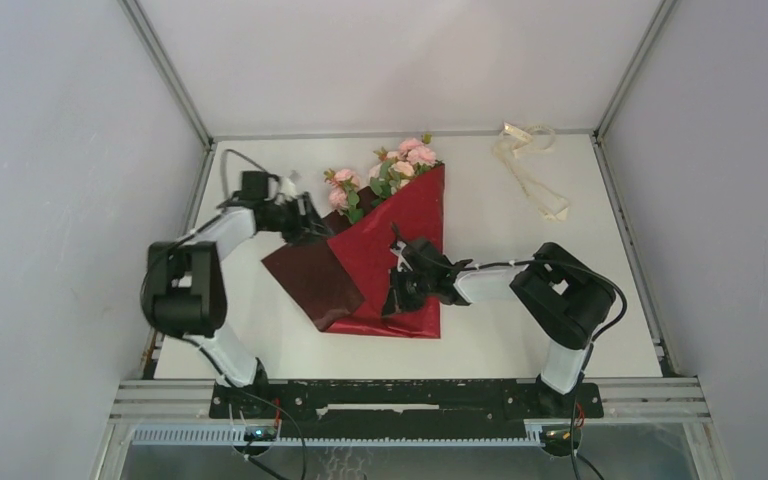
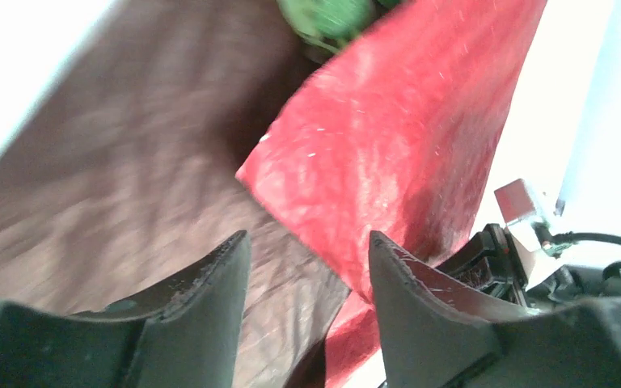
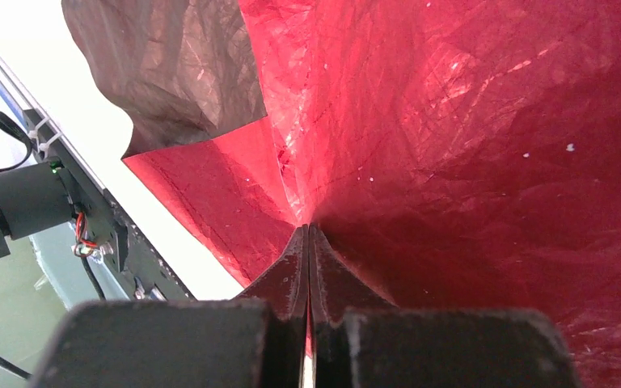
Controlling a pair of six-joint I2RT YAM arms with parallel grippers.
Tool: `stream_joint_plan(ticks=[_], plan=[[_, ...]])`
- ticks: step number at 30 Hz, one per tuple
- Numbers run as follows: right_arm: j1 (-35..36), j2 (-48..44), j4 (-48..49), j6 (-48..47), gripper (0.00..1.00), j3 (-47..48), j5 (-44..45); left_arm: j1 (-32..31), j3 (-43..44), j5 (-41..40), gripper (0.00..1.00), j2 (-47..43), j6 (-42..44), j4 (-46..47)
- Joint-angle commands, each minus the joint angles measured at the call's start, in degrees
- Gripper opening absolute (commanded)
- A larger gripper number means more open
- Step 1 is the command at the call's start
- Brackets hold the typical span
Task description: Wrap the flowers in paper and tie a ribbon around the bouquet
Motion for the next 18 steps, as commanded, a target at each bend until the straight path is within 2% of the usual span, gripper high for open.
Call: stream_joint_plan(ticks=[1, 6, 10, 14, 18], plan=[[1.41, 1.76, -0.47, 0.43, 0.00, -1.28, 2.66, 11.57, -6.44, -5.68, 0.63, -9.30, -0.80, -7.31], [1.67, 2.45, 1.43, 1.29, 0.00, -1.28, 1.87, 16.54, -12.87, -11.42, 0.67, -13.01, 2.24, -12.78], [1.68, 2.75, 1.79, 1.82, 0.00, -1.28, 2.07, 16.60, -15.13, -8.49, 0.69, -12.40, 1.54, -14.84], [1.59, 2.52, 1.78, 2.10, 0.00, -1.28, 2.20, 16.20, -19.96, -5.92, 0.71, -10.19, -1.85, -11.42], [1.48, 1.75, 0.92, 1.86, 0.00, -1.28, 3.05, 14.01, -25.41, -5.92, 0.77, -13.32, -4.87, -6.88]])
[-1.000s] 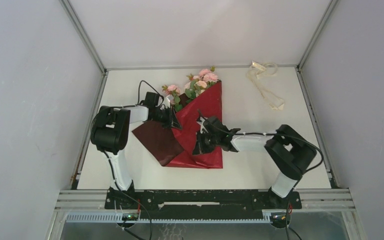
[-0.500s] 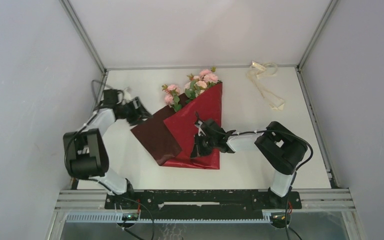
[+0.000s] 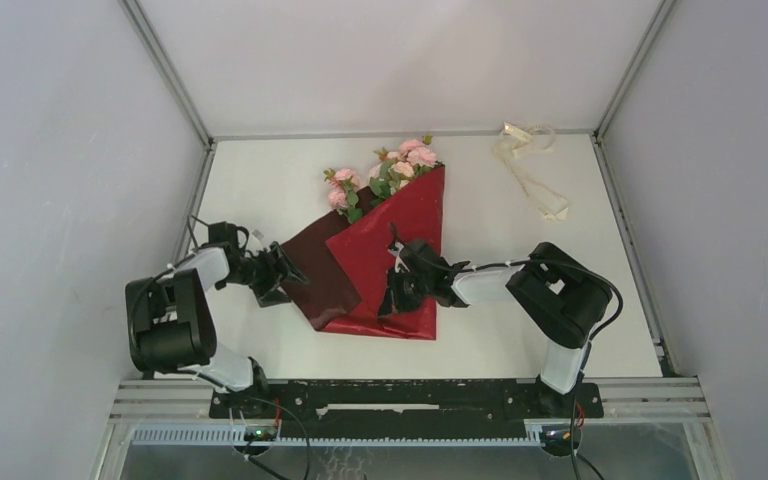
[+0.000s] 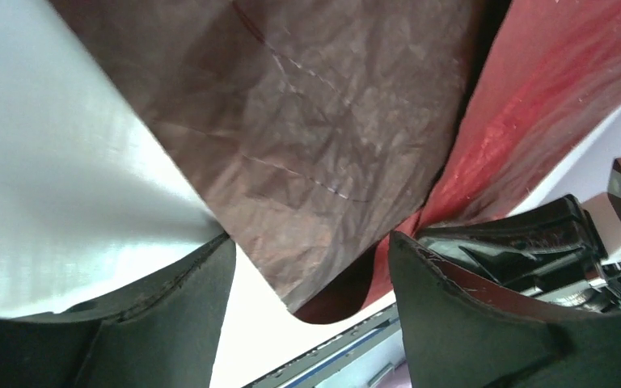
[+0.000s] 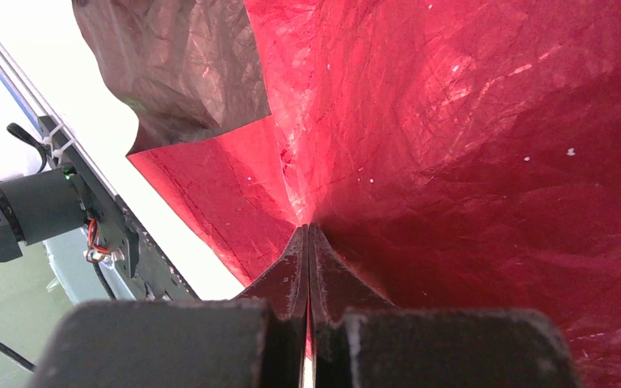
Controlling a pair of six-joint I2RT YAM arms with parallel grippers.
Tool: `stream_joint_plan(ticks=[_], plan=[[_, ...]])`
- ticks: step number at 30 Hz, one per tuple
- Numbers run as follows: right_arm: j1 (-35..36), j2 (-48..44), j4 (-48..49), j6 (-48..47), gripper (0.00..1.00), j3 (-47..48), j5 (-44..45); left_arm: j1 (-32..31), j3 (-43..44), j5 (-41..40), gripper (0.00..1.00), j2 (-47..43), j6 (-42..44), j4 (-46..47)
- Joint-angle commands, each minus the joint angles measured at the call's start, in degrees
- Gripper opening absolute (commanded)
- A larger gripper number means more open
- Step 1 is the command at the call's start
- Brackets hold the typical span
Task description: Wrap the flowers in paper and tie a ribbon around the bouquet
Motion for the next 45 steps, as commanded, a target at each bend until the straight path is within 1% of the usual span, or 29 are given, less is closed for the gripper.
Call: stream_joint_plan(ticks=[1, 3, 6, 7, 10, 17, 20, 28, 31, 32, 35, 36, 37, 39, 42, 45], plan=[[0.59, 0.74, -1.98, -0.27, 0.00, -1.14, 2.88, -3.07, -6.80, -1.08, 0.77, -1.80, -3.17, 5.09], [0.40, 0.95, -1.72, -0.12, 0.00, -1.13, 2.77, -5.12, -8.69, -0.90, 0.77, -2.51, -4.68, 7.26], [0.20, 1.01, -1.96, -0.05, 0.00, -0.81, 2.62, -7.45, -9.09, -0.96, 0.78, -1.81, -5.87, 8.40], [0.20, 0.95, -2.02, -0.01, 0.00, -0.79, 2.62, -7.61, -8.86, -0.63, 0.77, -1.34, -6.03, 8.50], [0.12, 0.87, -2.16, -0.01, 0.00, -0.79, 2.31, -7.64, -8.14, 0.72, 0.68, -1.37, -6.11, 8.73], [-0.36, 1.67, -2.27, -0.69, 0.00, -0.62, 1.56, -7.74, -9.81, 6.29, 0.60, -11.30, -9.30, 11.70], [-0.45, 2.00, -2.13, -0.68, 0.00, -0.62, 1.33, -7.71, -10.04, 8.51, 0.54, -12.90, -10.13, 12.80], [-0.48, 1.62, -2.42, -1.02, 0.00, -0.62, 1.81, -8.11, -9.28, 12.38, 0.50, -16.55, -11.32, 14.29], [-0.50, 1.86, -2.43, -1.02, 0.00, -0.62, 1.92, -8.42, -9.65, 12.04, 0.49, -17.03, -10.77, 15.54], [-0.50, 2.00, -2.37, -1.03, 0.00, -0.62, 1.92, -8.61, -9.98, 11.40, 0.46, -16.96, -10.47, 16.32], [-0.50, 2.38, -1.96, -0.78, 0.00, -0.62, 1.79, -9.18, -9.98, 9.73, 0.28, -16.70, -8.99, 17.04], [-0.50, 2.40, -1.87, -0.76, 0.00, -0.62, 1.75, -9.42, -9.81, 9.68, 0.20, -16.75, -8.57, 17.03], [-0.50, 2.40, -1.82, -0.73, 0.00, -0.62, 1.74, -9.60, -9.64, 9.68, 0.17, -16.98, -8.17, 17.06], [-0.48, 2.40, -1.90, -0.71, 0.00, -0.62, 1.90, -10.54, -8.83, 9.68, 0.01, -17.32, -7.32, 17.00], [-0.48, 2.78, -1.37, -0.31, 0.00, -0.62, 1.52, -11.85, -7.51, 10.35, 0.00, -17.60, -6.08, 16.54], [-0.52, 3.39, -0.59, 0.18, 0.00, -0.62, 0.83, -16.25, -3.67, 10.82, 0.00, -16.90, -3.60, 14.71]])
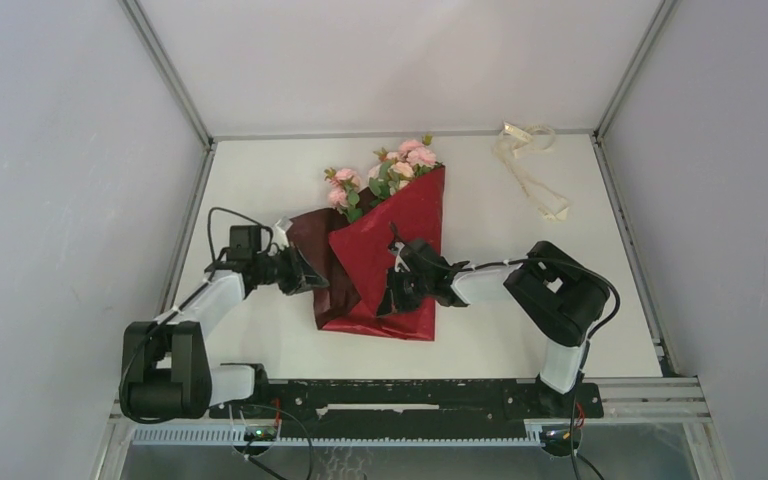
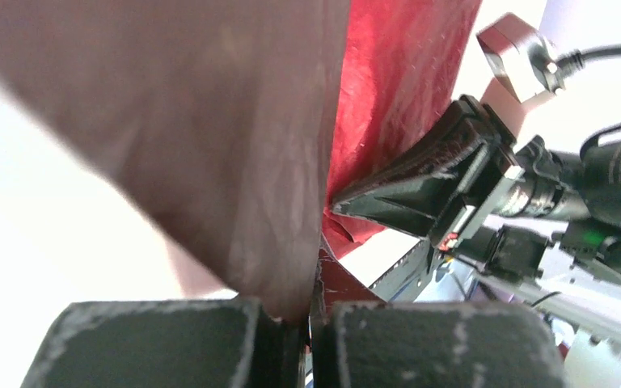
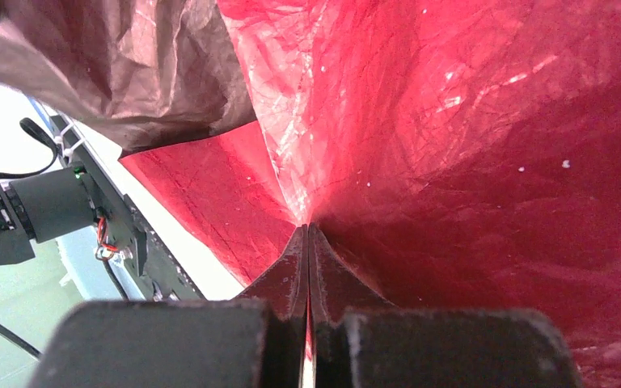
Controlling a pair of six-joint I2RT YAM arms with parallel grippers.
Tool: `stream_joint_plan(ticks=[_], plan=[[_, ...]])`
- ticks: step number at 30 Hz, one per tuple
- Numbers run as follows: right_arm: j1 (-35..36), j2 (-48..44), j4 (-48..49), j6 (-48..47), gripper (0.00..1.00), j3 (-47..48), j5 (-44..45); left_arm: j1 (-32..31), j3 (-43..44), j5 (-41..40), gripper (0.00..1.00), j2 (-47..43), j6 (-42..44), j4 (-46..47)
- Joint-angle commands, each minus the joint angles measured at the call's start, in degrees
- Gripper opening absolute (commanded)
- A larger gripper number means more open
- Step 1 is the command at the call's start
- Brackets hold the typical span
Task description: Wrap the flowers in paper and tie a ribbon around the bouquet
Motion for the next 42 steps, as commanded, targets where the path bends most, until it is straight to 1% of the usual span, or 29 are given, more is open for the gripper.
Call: stream_joint_plan(ticks=[1, 3, 7, 10, 13, 17, 22, 27, 31, 33, 35, 36, 37, 38, 39, 42], plan=[[-0.07, 2.94, -1.07, -0.24, 0.00, -0.62, 1.93, -5.83, 7.63, 2.08, 0.00, -0.36, 5.46, -1.39], [-0.20, 3.23, -0.07, 0.26, 0.00, -0.69, 1.39, -9.55, 12.15, 3.02, 0.00, 1.82, 7.14, -3.27], [-0.32, 2.84, 2.55, 1.43, 0.00, -1.23, 0.66, -16.95, 18.85, 5.03, 0.00, 6.45, 7.59, -3.65], [-0.16, 2.30, 4.07, 2.04, 0.00, -1.74, 0.83, -20.69, 22.73, 4.67, 0.00, 10.72, 7.81, -3.02], [-0.02, 1.04, 6.94, 3.09, 0.00, -2.93, 1.19, -23.21, 26.19, 2.57, 0.00, 16.19, 7.88, -0.81], [0.75, -1.48, 10.13, 4.55, 0.00, -4.45, 3.48, -24.76, 32.64, 2.23, 0.00, 25.70, 7.23, -0.12], [2.21, -6.80, 13.28, 5.85, 0.00, -6.55, 7.72, -25.65, 35.76, 0.25, 0.00, 33.01, 8.35, 0.62], [2.41, -11.94, 9.66, 6.47, 0.00, -6.73, 11.51, -26.61, 36.70, -1.87, 0.00, 38.03, 10.50, 0.15], [2.33, -18.24, -0.37, 6.67, 0.04, -6.68, 15.81, -27.13, 37.01, -2.99, 0.00, 40.22, 11.69, -0.55], [1.66, -21.99, -8.66, 6.61, 0.06, -6.92, 19.09, -27.12, 36.93, -3.12, 0.00, 40.13, 11.88, -0.64], [-0.72, -25.72, -13.90, 7.04, 0.10, -8.44, 21.42, -27.20, 36.69, -3.12, 0.00, 39.42, 12.31, -0.73], [-2.30, -27.36, -15.07, 7.19, 0.15, -9.61, 21.83, -27.24, 36.48, -3.10, 0.00, 38.84, 12.47, -0.74], [-4.57, -28.41, -15.22, 7.04, 0.21, -11.06, 21.19, -27.35, 36.29, -3.19, 0.00, 38.30, 12.68, -0.77], [-7.04, -28.91, -14.64, 6.74, 0.28, -12.75, 19.34, -27.48, 36.19, -3.24, 0.00, 37.75, 12.90, -0.74], [-9.67, -28.30, -13.42, 5.91, 0.33, -13.57, 14.89, -27.62, 36.02, -3.48, 0.00, 37.21, 13.21, -0.74], [-16.59, -22.82, -7.88, 3.43, 0.35, -13.91, 2.90, -27.84, 35.77, -4.34, 0.00, 36.53, 13.96, -0.92]])
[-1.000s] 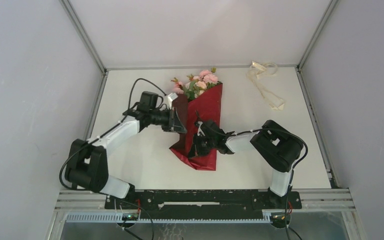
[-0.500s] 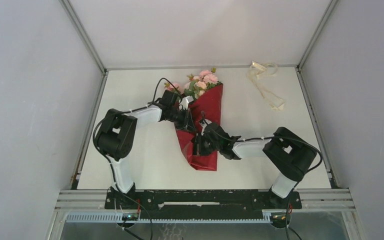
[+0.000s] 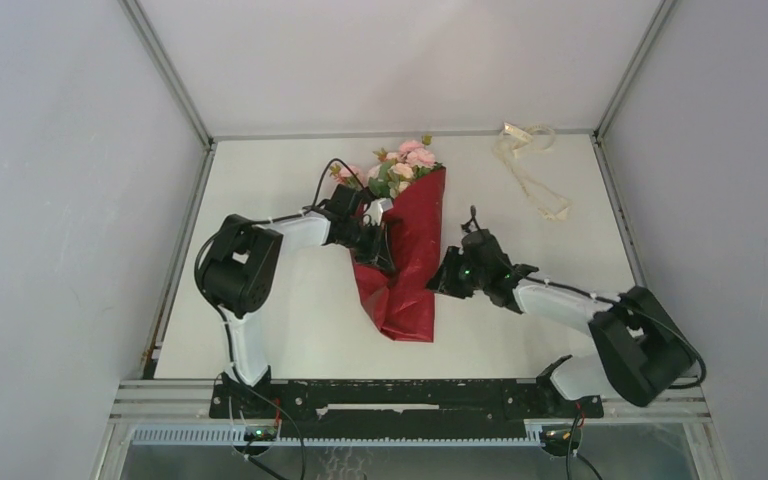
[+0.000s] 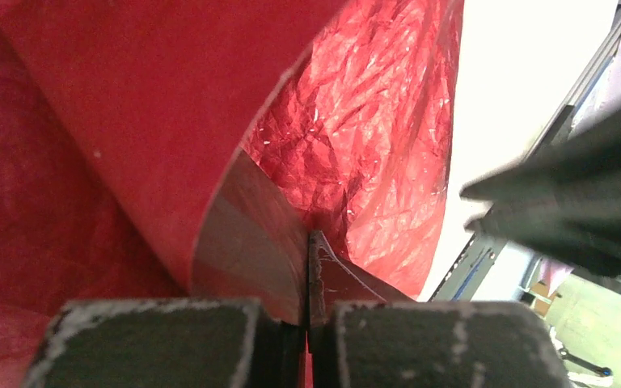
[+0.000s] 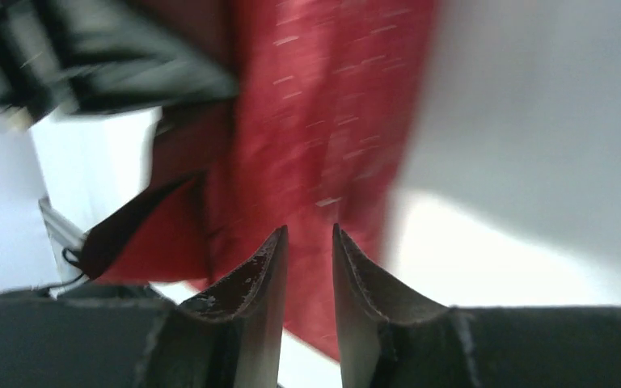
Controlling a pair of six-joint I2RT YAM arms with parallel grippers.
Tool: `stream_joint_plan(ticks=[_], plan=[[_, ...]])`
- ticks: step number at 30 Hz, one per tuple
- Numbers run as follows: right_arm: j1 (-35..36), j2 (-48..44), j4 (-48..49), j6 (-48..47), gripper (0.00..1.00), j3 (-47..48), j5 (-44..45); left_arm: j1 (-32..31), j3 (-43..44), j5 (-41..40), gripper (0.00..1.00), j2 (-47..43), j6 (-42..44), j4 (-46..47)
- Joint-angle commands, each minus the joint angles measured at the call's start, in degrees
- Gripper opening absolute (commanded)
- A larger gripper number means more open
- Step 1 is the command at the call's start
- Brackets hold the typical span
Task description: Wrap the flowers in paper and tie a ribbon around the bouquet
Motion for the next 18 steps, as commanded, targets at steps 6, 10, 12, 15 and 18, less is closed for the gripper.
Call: stream_joint_plan(ticks=[6, 10, 12, 15, 18], plan=[[-9.92, 14.46, 12.04, -3.00, 0.26, -0.44, -17.63, -1.43, 1.67, -2.68, 0.00, -5.15, 3.57, -0.69], [-9.48, 18.73, 13.51, -3.27, 0.13, -0.07, -18.02, -4.31, 3.03, -2.22, 0.00, -8.18, 6.54, -2.54], [-9.07, 19.44, 14.24, -3.21, 0.10, -0.07, -18.01, -6.70, 4.61, -2.40, 0.00, -9.33, 8.79, -4.59], [-8.56, 19.41, 15.45, -3.05, 0.08, -0.07, -18.35, -9.95, 7.43, -2.55, 0.00, -9.28, 11.02, -6.16], [-8.45, 18.67, 15.82, -2.88, 0.07, -0.07, -18.62, -11.42, 10.08, -2.28, 0.00, -6.43, 10.48, -6.40]])
